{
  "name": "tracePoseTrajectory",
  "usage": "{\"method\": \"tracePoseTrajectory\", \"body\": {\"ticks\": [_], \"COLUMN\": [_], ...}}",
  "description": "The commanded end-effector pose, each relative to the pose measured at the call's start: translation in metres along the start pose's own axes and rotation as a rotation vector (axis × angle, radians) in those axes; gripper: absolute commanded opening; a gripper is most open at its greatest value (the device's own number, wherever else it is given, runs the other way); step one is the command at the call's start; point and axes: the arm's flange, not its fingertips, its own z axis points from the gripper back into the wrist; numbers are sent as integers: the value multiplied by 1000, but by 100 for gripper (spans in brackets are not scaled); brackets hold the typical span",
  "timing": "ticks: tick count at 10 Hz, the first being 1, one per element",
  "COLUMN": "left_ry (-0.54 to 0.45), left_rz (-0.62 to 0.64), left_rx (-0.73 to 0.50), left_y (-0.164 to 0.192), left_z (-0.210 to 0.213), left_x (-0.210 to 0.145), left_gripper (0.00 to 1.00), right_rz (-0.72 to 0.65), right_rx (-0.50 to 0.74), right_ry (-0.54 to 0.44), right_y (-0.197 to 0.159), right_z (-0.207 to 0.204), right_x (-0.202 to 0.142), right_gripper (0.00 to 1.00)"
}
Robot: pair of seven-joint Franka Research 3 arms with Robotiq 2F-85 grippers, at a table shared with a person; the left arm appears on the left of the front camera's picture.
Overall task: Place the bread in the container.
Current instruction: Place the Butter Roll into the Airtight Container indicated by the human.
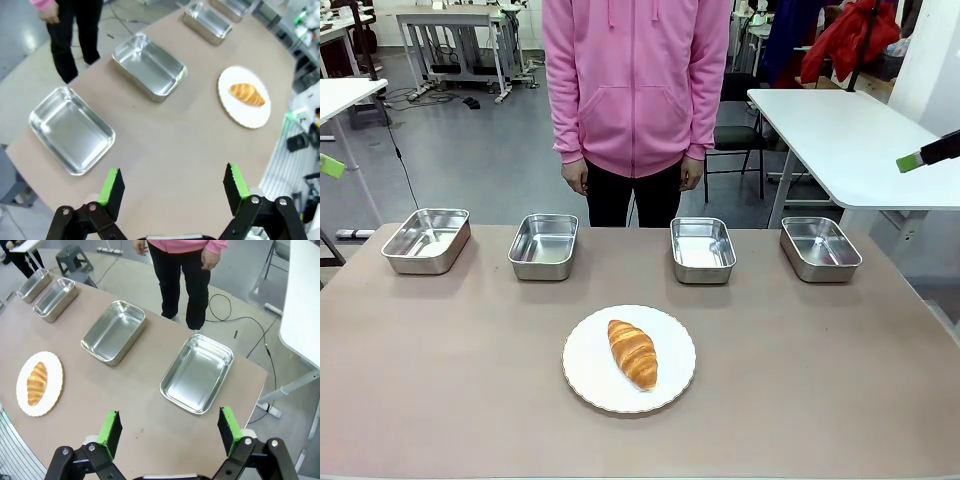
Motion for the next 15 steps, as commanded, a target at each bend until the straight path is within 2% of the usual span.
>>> {"method": "tracePoseTrajectory", "body": {"ticks": [1, 4, 15], "left_ry": [-73, -100, -113], "left_rz": [40, 117, 210], "left_rx": [-34, -40, 25], "left_y": [-13, -27, -33], "left_z": [6, 9, 6], "left_x": [7, 9, 13], "left_gripper": [100, 100, 100], "right_rz": [-9, -30, -57], "right_rx": [59, 78, 116], "right_ry": [-33, -65, -96], "right_y": [-11, -17, -26], "right_z": [9, 21, 23], "right_x": [3, 4, 3], "right_gripper": [100, 100, 100]}}
